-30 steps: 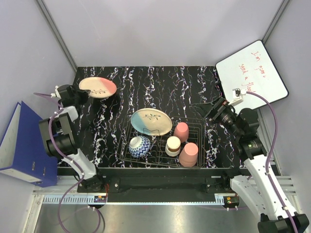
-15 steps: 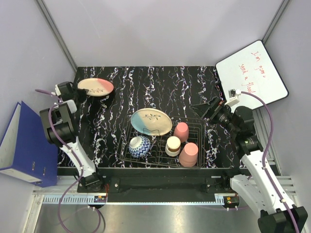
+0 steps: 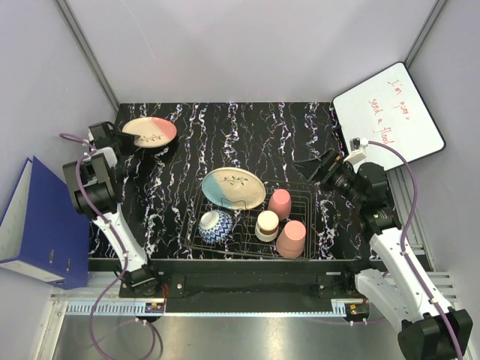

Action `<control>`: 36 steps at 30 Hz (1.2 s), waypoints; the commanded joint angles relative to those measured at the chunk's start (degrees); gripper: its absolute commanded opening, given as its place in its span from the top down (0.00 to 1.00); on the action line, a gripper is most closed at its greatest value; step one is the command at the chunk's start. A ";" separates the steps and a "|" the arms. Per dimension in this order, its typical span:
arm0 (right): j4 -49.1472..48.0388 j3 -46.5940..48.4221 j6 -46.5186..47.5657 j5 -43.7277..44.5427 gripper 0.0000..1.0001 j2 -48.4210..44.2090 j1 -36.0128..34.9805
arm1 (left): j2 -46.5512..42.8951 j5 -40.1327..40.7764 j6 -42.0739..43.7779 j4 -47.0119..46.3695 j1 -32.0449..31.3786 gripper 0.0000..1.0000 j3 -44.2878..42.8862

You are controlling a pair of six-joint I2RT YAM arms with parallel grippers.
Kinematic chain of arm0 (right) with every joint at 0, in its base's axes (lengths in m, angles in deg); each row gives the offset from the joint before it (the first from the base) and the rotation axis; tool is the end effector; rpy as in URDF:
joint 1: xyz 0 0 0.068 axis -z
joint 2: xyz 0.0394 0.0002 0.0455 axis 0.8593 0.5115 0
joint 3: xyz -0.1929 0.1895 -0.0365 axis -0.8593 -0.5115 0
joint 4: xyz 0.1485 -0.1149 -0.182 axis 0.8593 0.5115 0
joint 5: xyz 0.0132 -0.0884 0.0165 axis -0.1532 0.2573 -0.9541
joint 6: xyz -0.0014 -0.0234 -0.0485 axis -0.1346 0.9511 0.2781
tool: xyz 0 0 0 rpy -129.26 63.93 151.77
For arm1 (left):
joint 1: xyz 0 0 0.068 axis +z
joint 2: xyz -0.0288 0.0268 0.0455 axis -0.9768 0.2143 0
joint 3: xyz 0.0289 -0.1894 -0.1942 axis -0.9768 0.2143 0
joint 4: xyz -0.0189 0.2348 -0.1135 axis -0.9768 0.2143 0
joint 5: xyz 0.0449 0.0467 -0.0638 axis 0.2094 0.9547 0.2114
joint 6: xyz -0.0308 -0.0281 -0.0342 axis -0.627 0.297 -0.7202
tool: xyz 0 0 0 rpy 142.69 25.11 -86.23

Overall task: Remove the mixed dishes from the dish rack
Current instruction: Place the plate at the center of the board.

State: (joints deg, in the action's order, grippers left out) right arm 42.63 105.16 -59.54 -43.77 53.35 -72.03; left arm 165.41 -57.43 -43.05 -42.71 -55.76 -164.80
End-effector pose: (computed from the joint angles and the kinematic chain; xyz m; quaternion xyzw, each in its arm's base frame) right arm 0.1838 0.0555 0.3110 0.0887 0.7474 0.4386 0.4910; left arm 0.4269 0.1614 0.1673 -0.5518 0.6910 -0.2670 0.3831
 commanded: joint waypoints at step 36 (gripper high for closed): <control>6.14 4.78 7.35 -4.64 0.03 -0.09 -0.12 | -31.97 -5.68 2.11 22.73 -8.39 0.33 7.30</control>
State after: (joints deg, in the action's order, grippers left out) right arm 40.89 101.44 -60.87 -46.81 48.41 -72.03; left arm 146.68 -61.26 -41.72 -17.11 -58.14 -159.18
